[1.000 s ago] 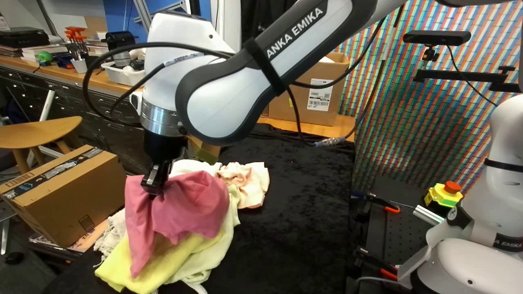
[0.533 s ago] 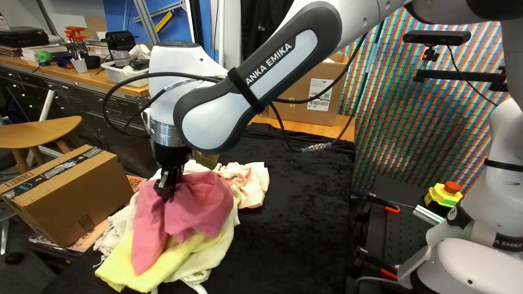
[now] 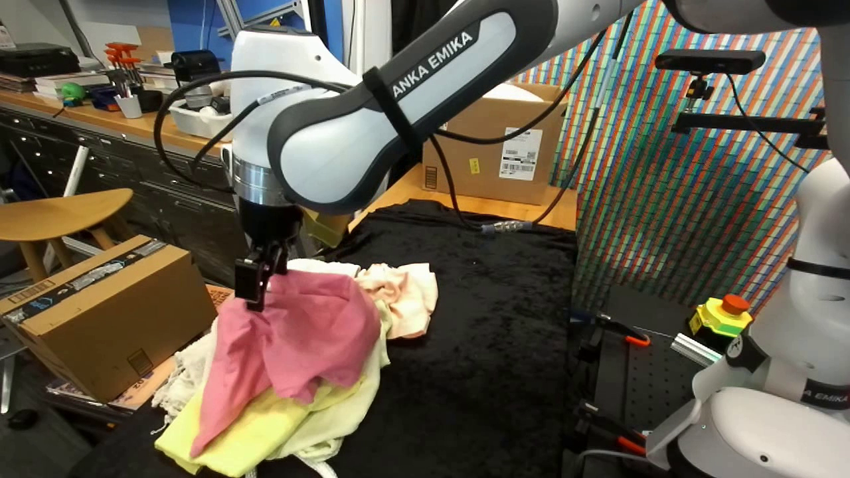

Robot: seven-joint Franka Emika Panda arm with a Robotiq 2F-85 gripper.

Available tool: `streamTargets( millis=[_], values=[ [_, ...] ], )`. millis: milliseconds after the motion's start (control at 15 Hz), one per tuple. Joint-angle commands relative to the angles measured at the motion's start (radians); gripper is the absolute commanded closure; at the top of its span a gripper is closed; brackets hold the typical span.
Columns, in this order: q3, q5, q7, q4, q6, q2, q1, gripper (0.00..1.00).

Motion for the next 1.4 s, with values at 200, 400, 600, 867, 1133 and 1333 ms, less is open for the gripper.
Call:
streamTargets(
  millis=[200, 400, 600, 867, 1133, 1333],
  values=[
    [-0.022, -0.005, -0.014, -0.075, 0.007, -0.122, -0.07, 0.0],
    [-0.044, 0.004, -0.036, -0.145, 0.02, -0.161, -0.126, 0.0],
    [-0.074, -0.004, -0.049, -0.226, 0.03, -0.183, -0.179, 0.0],
    [-0.099, 0.006, -0.075, -0.303, 0.026, -0.177, -0.24, 0.0],
    [-0.103, 0.017, -0.083, -0.356, 0.021, -0.177, -0.276, 0.0],
    [-0.096, 0.031, -0.089, -0.383, 0.015, -0.18, -0.289, 0.0]
  ],
)
